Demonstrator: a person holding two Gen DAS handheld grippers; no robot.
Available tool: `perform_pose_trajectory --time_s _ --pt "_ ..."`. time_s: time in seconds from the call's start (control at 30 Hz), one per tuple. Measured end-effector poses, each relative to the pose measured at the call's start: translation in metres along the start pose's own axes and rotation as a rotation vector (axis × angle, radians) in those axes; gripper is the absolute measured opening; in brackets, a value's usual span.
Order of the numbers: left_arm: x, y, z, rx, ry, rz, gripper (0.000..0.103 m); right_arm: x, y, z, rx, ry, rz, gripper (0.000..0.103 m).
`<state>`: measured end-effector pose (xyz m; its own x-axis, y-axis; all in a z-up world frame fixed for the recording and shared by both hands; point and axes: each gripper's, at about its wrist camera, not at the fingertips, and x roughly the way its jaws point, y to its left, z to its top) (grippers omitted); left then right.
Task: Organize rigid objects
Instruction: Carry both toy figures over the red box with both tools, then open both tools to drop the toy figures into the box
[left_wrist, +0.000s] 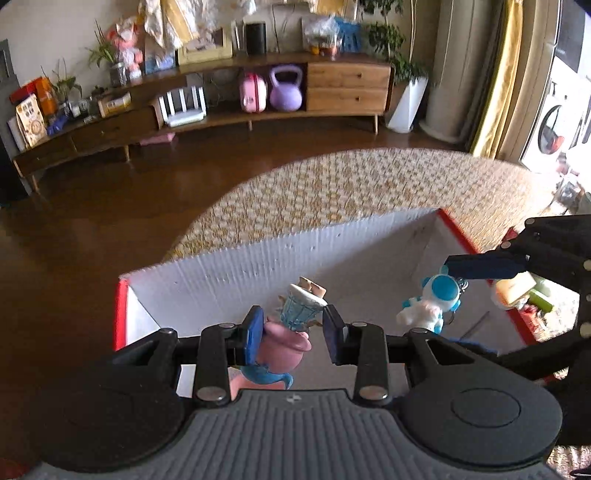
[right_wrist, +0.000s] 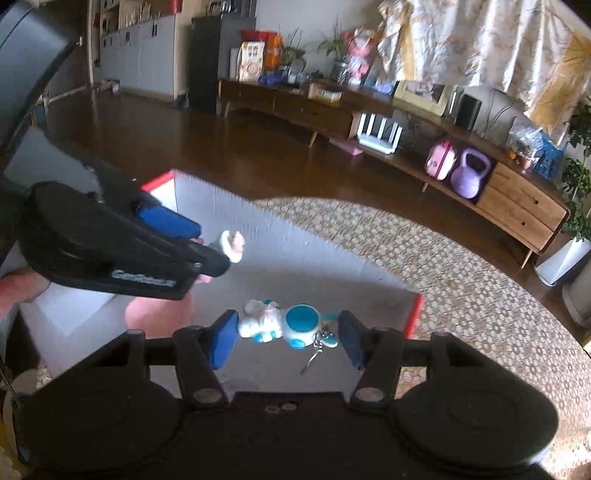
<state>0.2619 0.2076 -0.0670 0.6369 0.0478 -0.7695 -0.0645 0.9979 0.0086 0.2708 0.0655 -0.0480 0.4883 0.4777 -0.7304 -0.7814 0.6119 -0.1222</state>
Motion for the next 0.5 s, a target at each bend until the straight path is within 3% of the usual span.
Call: perform_pose_trajectory --time_s 0.5 --pt "0.052 -0.011 0.0 0.046 0.135 0.002 0.034 0.031 0.018 -0.003 0.004 0.126 -0.013 0.058"
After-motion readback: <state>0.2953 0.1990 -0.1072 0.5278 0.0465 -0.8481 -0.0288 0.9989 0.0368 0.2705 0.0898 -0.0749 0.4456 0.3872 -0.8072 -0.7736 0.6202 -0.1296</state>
